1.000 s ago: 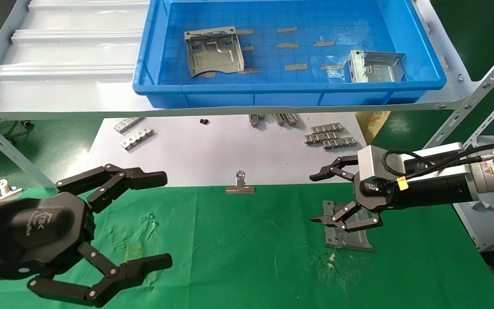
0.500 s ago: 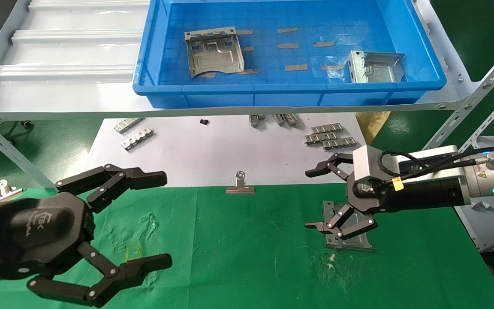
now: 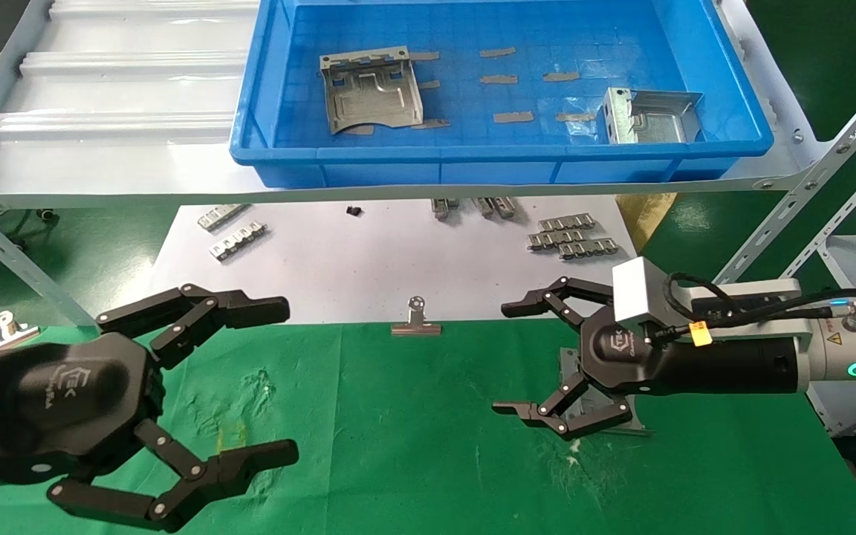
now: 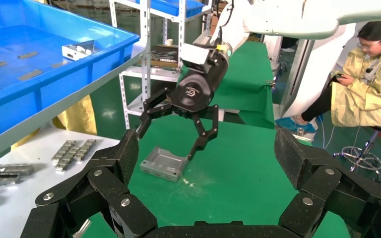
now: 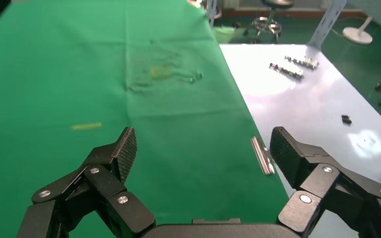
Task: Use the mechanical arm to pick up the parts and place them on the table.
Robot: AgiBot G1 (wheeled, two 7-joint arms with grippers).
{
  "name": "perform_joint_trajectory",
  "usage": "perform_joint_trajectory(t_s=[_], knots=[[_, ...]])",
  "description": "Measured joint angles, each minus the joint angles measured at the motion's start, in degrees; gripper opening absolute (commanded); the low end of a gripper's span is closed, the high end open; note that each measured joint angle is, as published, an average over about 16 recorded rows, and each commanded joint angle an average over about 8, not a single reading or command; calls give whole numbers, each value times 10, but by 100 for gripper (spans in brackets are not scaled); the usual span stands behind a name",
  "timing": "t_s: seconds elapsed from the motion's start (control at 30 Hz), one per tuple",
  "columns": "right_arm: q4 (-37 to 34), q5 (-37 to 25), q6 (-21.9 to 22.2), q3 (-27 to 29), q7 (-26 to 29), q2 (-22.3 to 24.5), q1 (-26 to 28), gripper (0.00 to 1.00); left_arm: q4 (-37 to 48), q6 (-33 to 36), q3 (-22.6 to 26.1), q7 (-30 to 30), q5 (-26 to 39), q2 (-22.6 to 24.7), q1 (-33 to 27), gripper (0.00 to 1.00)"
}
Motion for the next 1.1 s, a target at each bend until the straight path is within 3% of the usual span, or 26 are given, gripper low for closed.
perform_joint_trajectory(t_s=[1.1], knots=[[364,99,33,271,239,121,-242,100,0,0,0,0,0,0,0,100]])
